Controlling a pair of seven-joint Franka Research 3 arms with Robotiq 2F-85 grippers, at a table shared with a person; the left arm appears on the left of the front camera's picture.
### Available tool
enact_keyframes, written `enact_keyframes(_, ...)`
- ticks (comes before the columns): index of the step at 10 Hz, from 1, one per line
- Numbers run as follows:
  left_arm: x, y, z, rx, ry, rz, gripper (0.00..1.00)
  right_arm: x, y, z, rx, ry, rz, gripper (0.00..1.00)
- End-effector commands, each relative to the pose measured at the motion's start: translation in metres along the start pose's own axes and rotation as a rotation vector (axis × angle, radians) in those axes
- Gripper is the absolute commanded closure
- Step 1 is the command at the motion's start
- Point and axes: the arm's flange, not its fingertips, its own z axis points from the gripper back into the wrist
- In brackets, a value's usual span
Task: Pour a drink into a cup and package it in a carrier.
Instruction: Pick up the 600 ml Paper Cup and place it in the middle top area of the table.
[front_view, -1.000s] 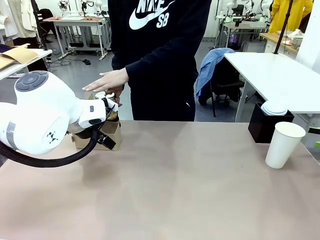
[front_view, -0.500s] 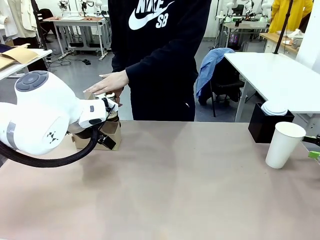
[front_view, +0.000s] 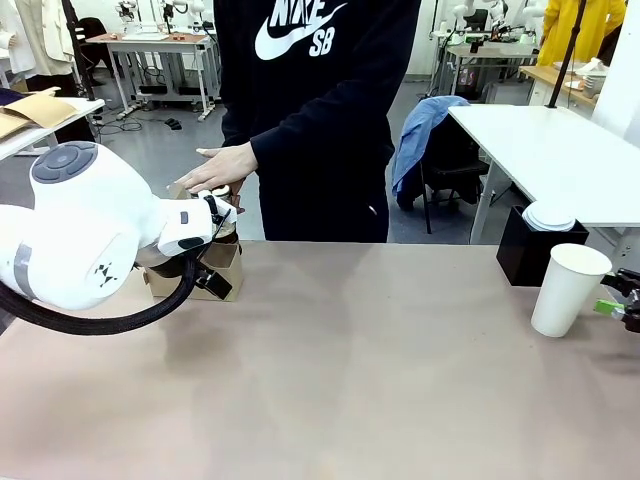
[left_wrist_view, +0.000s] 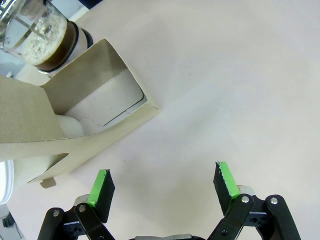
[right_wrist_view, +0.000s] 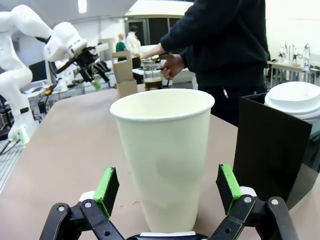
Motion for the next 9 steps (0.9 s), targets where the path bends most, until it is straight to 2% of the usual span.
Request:
enact_keyframes(1,0.0,0.0,0.0,-0.001,-0.001,0.001,0.0,0.002,0.007,-0.015,-0.03,0.002,0.041,0.0)
enact_keyframes(9,0.0,0.0,0.0,-0.001,-0.001,0.001,0.0,-0.004,-0.001,-0.057,-0.013,0.027,-0.012,0.0)
